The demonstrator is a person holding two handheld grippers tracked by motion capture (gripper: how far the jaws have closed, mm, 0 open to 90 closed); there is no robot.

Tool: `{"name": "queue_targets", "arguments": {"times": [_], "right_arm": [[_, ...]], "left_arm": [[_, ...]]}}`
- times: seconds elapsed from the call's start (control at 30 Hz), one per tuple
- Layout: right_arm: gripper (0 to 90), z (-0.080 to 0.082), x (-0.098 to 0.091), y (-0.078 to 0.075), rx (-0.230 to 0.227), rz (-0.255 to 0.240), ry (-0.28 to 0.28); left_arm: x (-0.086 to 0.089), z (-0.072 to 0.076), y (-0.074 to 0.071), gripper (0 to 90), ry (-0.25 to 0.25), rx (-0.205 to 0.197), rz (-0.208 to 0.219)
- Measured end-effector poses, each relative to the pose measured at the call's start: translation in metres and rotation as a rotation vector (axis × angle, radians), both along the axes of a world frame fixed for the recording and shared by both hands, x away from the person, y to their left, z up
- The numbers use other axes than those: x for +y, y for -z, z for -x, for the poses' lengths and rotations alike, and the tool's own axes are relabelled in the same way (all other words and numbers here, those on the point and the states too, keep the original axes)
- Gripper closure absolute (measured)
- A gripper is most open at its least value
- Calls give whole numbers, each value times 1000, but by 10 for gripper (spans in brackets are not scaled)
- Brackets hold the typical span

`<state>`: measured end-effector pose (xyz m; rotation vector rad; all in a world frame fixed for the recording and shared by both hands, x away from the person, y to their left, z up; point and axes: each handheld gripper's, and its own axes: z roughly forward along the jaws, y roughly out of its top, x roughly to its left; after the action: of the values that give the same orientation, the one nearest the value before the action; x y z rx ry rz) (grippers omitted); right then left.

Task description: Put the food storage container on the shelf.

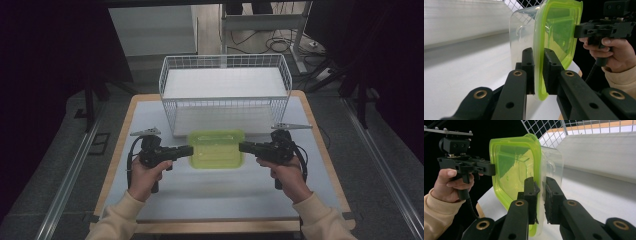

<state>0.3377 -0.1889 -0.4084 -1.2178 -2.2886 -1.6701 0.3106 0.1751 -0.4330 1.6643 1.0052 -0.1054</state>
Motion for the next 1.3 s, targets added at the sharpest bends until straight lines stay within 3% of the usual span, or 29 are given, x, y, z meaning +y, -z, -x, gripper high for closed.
{"name": "queue_targets", "arguments": {"times": [0.47, 1.3], "right_arm": [[813, -5, -3, -17, -11, 0, 10], [813, -13, -7, -31, -35, -13, 26]], "left_arm": [[-4, -6, -17, 813, 0, -21, -3], [-8, -19, -36, 813, 4, -37, -13]]}}
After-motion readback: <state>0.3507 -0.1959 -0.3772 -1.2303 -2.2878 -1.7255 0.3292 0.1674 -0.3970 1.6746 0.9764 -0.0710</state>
